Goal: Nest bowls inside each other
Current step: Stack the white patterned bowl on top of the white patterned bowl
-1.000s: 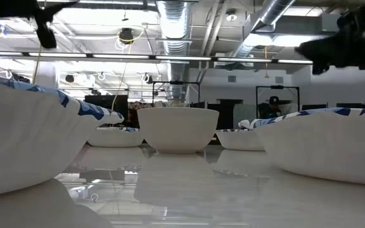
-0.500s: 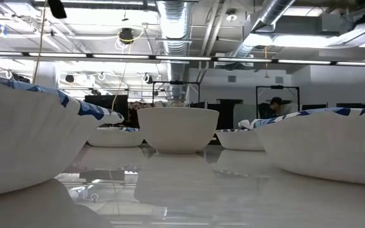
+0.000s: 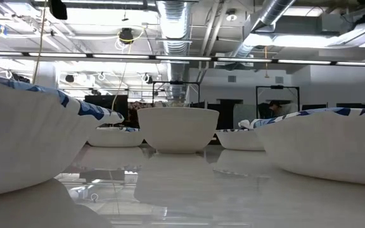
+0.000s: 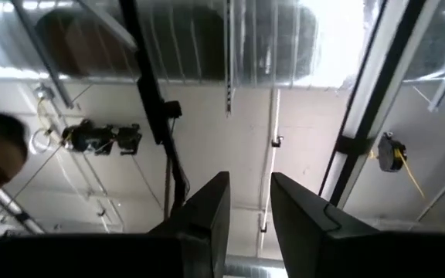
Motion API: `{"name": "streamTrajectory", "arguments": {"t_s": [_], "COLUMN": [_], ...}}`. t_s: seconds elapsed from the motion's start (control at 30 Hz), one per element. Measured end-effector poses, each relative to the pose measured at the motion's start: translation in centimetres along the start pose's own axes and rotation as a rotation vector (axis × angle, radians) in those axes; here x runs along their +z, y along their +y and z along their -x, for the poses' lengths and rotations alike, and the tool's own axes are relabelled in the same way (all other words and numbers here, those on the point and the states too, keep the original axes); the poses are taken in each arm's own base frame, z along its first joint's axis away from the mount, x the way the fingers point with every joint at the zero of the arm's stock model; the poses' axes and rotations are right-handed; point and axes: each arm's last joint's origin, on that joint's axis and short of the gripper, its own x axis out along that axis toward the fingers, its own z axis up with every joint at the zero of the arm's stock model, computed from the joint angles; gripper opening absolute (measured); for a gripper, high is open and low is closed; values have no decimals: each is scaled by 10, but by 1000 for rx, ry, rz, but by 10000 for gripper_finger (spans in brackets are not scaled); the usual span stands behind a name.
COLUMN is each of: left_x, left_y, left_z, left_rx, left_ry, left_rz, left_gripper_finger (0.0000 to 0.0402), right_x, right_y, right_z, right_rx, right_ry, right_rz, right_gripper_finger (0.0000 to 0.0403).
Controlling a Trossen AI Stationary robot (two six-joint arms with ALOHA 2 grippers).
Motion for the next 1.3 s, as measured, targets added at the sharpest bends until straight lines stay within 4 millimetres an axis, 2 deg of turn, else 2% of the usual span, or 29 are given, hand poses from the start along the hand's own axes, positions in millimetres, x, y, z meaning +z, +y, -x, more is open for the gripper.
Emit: {"name": "streamTrajectory", "arguments": {"t_s": [0.17, 0.37, 0.6, 0.7, 0.83, 1.0, 1.17, 1.3], "left_x": [-1, 0, 0, 2, 6, 23, 49, 67], "left_y": [3, 5, -3, -11, -27, -49, -68, -80], "left_z": [0, 0, -1, -6, -15, -24, -27, -28], "left_rx": [83, 132, -42, -86, -154, -156, -103, -78], "left_ry": [-24, -53, 34, 52, 92, 210, 369, 434], "left_rz": [-30, -31, -139, -197, -315, -434, -506, -522], "left_gripper_finger": [67, 68, 100, 128, 171, 213, 221, 221], "right_x": [-5, -8, 0, 3, -1, -13, -27, -41], "right_y": [-4, -15, -26, -33, -44, -55, -61, -62], "right_z": [0, -9, -56, -80, -116, -152, -178, -188], "right_rx": [-91, -332, -565, -646, -599, -518, -471, -487], "right_ry": [22, 72, 419, 546, 636, 768, 931, 1147], "right_rz": [-102, -129, -196, -141, -50, -31, -116, -192], "right_gripper_finger": [116, 116, 117, 125, 159, 211, 234, 232]}}
